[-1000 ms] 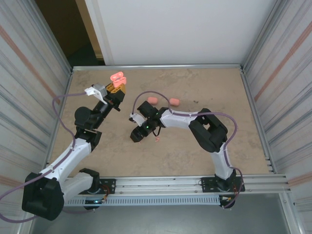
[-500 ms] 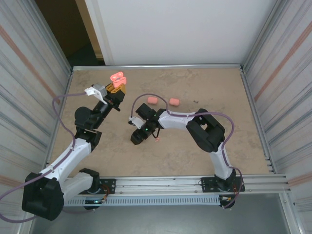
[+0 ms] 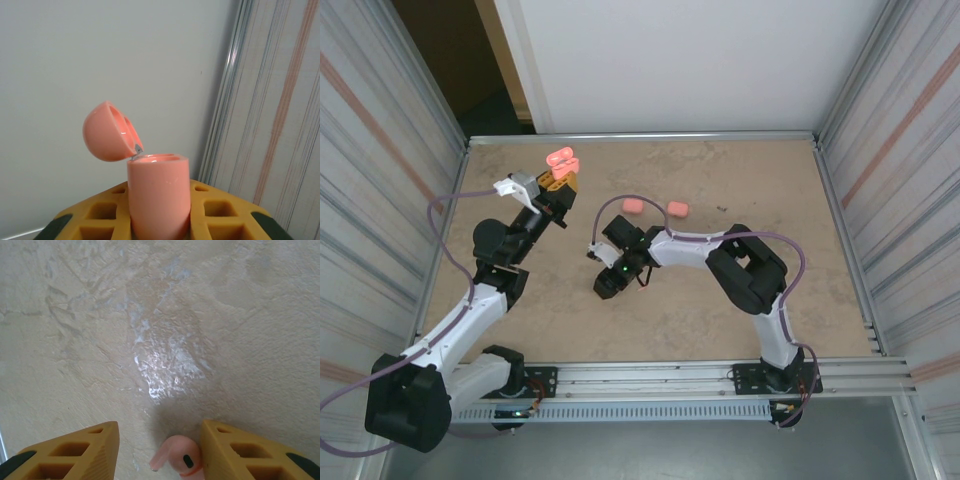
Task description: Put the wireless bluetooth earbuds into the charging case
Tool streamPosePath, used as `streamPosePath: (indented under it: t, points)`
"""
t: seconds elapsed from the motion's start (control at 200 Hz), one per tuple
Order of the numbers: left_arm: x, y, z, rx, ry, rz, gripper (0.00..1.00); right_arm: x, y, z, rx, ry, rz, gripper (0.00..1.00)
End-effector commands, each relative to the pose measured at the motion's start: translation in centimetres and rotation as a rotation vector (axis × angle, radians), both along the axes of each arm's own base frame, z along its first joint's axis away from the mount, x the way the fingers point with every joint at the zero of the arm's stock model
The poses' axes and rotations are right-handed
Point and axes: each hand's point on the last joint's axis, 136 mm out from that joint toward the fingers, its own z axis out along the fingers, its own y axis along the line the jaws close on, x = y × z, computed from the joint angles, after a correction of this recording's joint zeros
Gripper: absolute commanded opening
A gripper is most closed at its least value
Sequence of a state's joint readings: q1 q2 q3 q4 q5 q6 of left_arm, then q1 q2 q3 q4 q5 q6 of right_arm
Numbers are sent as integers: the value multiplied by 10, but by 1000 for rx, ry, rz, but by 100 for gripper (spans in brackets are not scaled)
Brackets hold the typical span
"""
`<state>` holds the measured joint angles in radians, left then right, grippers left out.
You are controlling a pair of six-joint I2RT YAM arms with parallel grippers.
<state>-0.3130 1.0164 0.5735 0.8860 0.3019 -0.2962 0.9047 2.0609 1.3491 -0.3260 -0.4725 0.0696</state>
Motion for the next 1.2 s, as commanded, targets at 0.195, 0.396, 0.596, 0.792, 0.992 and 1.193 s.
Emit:
streamPosePath:
  t: [0.195,0.396,0.596,0.792,0.992,1.193]
  points:
    - [0,3,10,-24,-22,2,0,-14,-26,-7,-90,31,-2,43]
    - [-1,2,10,-25,-21,-2,0,-13,-27,-12,-104,29,-6,38]
    - [0,2,10,-26,-21,-3,0,-10,-28,-12,-108,22,-11,34]
    - [0,2,10,-26,-20,-5,0,-7,-27,-8,-100,8,-18,26]
    - [-1,2,10,-26,-21,-4,0,-2,-27,1,-85,-22,-28,22]
    - [-1,2,10,-25,-23,-3,0,3,-26,18,-53,-69,-40,21]
